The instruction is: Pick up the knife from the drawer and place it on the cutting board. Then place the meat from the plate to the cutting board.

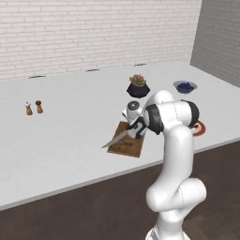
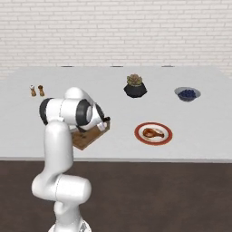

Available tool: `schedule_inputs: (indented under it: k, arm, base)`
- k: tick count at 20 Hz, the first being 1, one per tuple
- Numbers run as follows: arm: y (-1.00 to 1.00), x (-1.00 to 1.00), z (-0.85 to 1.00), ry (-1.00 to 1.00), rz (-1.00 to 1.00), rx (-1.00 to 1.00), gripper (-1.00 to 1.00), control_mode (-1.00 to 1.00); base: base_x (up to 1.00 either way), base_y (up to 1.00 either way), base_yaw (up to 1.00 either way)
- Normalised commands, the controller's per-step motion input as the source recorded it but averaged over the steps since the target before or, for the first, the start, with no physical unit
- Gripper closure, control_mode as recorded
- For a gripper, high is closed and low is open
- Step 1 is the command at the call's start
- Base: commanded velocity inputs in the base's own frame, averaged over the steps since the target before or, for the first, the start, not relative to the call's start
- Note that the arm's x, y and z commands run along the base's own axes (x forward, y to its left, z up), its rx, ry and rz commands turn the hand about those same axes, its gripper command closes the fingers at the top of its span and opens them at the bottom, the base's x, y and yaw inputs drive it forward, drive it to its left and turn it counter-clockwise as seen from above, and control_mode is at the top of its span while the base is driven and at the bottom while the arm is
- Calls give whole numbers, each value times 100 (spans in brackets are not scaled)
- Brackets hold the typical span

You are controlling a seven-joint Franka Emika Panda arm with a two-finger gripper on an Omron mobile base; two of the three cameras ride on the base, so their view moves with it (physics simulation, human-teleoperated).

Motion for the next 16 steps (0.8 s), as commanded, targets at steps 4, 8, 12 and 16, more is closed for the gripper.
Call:
schedule_inputs:
  k: [4,8,12,16]
  arm:
    - [-2,7,-36,-1,4,-2,100,-100]
    - [-17,0,-8,-1,2,0,-100,-100]
    - [-47,-6,69,0,0,1,-100,-100]
    - [-67,-9,98,0,0,2,-100,-100]
  base:
    - [0,0,0]
    - [0,0,0]
    - [0,0,0]
    - [0,0,0]
